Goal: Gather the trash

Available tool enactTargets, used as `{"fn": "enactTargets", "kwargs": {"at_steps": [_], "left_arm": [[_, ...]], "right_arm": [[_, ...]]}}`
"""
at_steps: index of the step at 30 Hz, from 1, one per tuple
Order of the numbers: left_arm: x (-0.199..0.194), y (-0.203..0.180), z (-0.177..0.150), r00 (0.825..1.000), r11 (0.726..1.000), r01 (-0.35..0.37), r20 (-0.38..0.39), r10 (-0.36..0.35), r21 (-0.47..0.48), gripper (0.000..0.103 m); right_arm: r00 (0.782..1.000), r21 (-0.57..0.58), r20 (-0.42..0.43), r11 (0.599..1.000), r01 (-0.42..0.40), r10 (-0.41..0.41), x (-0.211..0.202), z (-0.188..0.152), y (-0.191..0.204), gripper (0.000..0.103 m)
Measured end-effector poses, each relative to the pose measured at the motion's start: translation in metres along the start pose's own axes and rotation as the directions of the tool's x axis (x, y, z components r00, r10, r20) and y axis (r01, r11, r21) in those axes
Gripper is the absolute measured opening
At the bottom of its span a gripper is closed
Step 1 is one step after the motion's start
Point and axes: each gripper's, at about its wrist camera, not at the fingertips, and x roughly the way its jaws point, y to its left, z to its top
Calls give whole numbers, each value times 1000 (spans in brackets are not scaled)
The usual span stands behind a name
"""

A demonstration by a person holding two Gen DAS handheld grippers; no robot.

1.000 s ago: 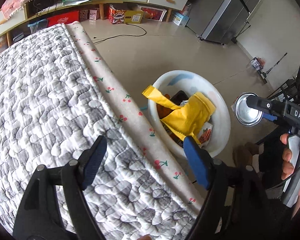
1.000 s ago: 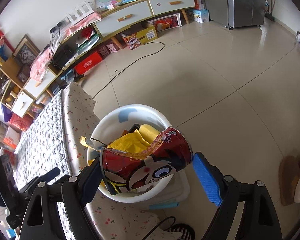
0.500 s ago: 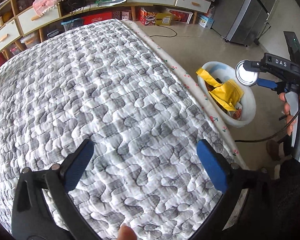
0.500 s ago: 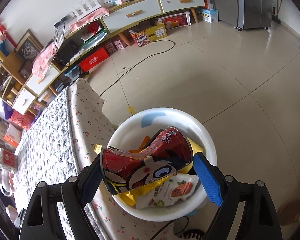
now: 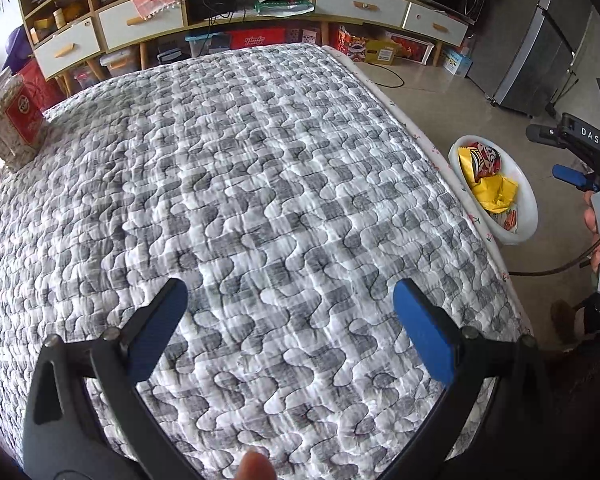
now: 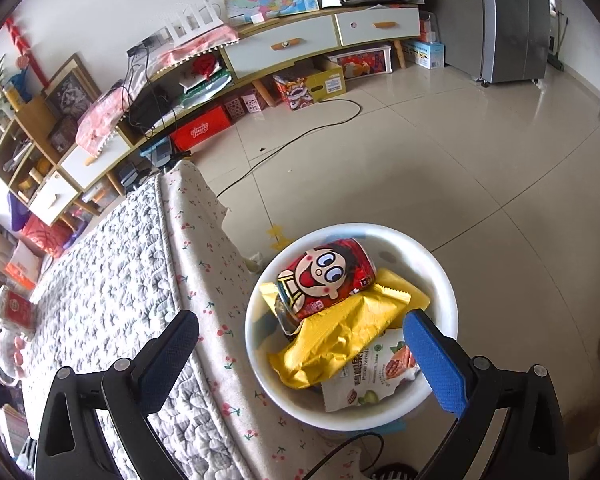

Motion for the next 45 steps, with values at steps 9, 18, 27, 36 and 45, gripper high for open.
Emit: {"fn": "enactTargets", "kwargs": {"at_steps": [9,18,27,36,45], "left_arm": [[-31,18,-19,994,992,-80,64,87,-99,102],[-59,24,-48,985,986,-119,115,132,-119,102],[-78,36,-67,965,967,-164,170,198,-194,102],[-80,40,-67,964,964,-161,177,201,-213,102],[-81,36,-67,964,966,-160,180,198,-204,102]], "right_arm": [[998,-167,68,986,12,0,-52,-54,41,103],[989,-276,150,961,30,12,-86,-131,76,103],[969,-338,246,937,90,-4,-105,-169,94,103],[973,-340,230,937,78,3,-100,-168,96,103],[974,-339,227,937,82,-3,-99,-170,96,103]]}}
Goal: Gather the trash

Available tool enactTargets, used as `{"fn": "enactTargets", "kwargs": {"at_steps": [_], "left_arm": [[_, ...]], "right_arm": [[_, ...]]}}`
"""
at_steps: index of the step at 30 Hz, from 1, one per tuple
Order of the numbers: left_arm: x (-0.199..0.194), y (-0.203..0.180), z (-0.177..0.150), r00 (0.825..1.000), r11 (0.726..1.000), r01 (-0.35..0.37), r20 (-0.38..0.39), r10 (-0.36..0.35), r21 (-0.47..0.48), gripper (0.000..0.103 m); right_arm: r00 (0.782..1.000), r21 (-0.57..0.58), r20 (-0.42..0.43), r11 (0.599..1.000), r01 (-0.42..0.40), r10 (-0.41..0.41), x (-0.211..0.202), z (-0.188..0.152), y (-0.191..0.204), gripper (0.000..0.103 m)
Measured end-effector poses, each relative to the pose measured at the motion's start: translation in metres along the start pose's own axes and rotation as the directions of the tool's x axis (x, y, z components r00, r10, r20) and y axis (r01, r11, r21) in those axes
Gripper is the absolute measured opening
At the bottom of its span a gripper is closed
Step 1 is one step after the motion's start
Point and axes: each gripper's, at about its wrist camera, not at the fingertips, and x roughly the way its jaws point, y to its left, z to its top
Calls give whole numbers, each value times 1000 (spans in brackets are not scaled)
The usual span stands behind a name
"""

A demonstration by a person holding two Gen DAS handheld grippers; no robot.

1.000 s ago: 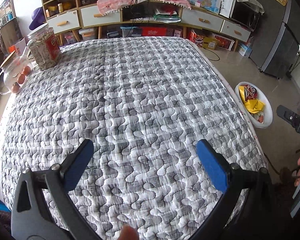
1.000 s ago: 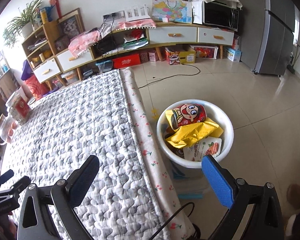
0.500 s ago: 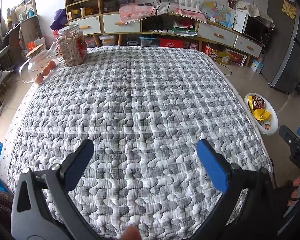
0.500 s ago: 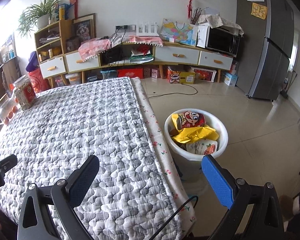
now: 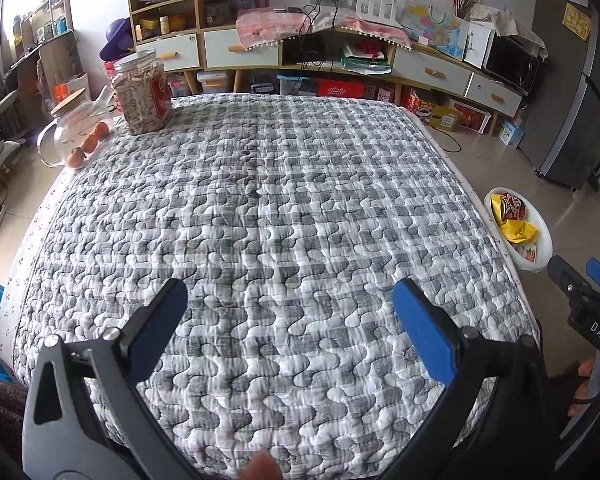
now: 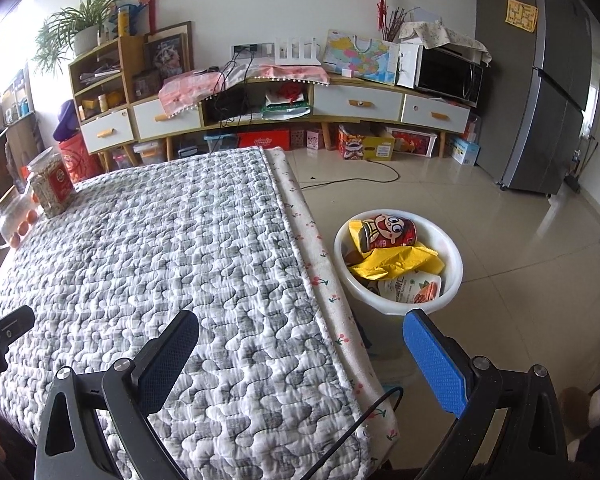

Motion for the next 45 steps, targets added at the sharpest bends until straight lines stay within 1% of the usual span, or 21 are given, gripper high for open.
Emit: {"fn": "enactTargets", "kwargs": {"at_steps": [27,45], "left_arm": [[-4,-3,0,1000,1000,6,2,-6,3,102],[-5,-4,1,1000,1000,11,8,-11,23,102]], "right_arm": [[1000,-2,-10,1000,5,-5,3,-1,0,103],[1000,3,-10,1000,15,-15,4,-4,-2,103]]}}
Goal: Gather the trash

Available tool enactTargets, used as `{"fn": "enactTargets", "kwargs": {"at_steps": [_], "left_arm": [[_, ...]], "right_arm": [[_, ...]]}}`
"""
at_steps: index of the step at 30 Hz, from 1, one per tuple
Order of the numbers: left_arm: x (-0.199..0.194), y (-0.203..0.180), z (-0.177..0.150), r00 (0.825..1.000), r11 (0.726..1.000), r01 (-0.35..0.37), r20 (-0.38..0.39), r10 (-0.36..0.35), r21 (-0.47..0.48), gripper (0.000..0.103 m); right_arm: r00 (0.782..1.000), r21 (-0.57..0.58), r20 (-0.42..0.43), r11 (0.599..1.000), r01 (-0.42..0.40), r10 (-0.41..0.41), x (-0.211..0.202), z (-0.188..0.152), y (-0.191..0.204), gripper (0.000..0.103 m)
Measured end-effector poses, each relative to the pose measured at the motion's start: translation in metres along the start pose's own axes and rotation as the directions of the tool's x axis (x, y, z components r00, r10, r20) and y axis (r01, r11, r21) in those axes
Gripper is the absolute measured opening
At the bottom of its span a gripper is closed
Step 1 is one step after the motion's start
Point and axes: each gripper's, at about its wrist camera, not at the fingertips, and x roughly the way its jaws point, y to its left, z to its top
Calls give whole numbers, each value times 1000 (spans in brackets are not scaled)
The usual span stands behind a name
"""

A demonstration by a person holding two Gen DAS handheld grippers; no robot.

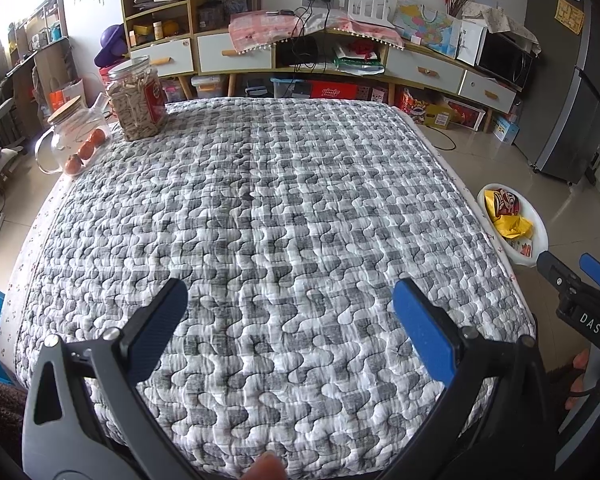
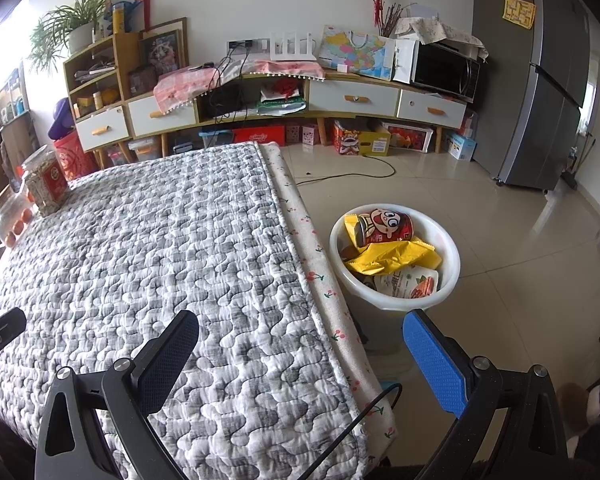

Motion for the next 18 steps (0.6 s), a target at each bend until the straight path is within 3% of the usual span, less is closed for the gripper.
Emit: {"fn": "enactTargets", "kwargs": {"at_steps": [18], "left_arm": [[13,4,1,999,1000,4,-52,-3,13,102]], "right_arm": [[1000,-10,-12,1000,25,-26,3,4,10,103]]}}
